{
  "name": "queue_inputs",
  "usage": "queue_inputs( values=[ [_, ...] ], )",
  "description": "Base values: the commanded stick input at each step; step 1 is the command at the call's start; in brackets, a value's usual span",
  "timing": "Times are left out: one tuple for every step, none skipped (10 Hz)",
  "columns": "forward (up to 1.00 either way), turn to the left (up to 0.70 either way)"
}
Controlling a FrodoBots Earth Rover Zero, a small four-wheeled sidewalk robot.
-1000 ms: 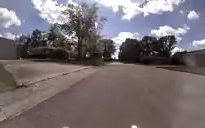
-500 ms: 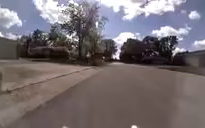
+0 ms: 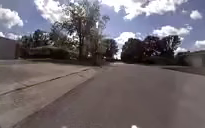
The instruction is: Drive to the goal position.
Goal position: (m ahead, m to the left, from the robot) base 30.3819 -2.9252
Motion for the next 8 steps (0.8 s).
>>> queue_inputs(
  values=[
    [0.85, 0.00],
    [0.85, 0.00],
    [0.85, 0.00],
    [0.85, 0.00],
    [0.85, 0.00],
    [0.85, 0.00],
    [0.85, 0.00],
    [0.85, 0.00]
  ],
)
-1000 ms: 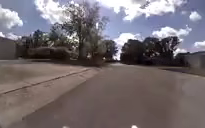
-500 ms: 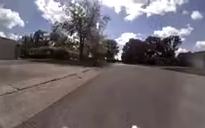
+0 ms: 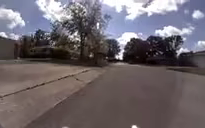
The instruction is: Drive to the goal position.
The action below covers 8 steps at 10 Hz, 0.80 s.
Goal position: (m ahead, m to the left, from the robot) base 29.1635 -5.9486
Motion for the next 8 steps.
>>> queue_inputs(
  values=[
    [0.85, 0.00],
    [0.85, 0.00],
    [0.85, 0.00],
    [0.85, 0.00],
    [0.85, 0.00],
    [0.85, 0.00],
    [0.85, 0.00],
    [0.85, 0.00]
  ],
)
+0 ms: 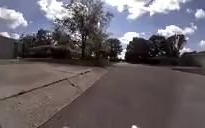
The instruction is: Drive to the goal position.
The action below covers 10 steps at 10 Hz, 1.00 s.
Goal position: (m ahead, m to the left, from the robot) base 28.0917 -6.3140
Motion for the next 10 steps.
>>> queue_inputs(
  values=[
    [0.85, 0.00],
    [0.85, 0.00],
    [0.85, 0.00],
    [0.85, 0.00],
    [0.85, 0.00],
    [0.85, -0.06],
    [0.85, -0.28],
    [0.85, -0.34],
    [0.85, -0.10],
    [0.85, -0.02]
  ],
)
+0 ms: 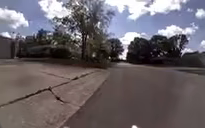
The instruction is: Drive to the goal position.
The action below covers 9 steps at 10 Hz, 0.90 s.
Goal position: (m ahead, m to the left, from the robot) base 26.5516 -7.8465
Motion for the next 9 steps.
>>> queue_inputs(
  values=[
    [0.85, 0.00],
    [0.85, 0.00],
    [0.85, 0.00],
    [0.85, 0.00],
    [0.85, 0.00],
    [0.85, 0.00],
    [0.85, 0.00],
    [0.85, 0.00],
    [0.85, 0.00]
  ],
)
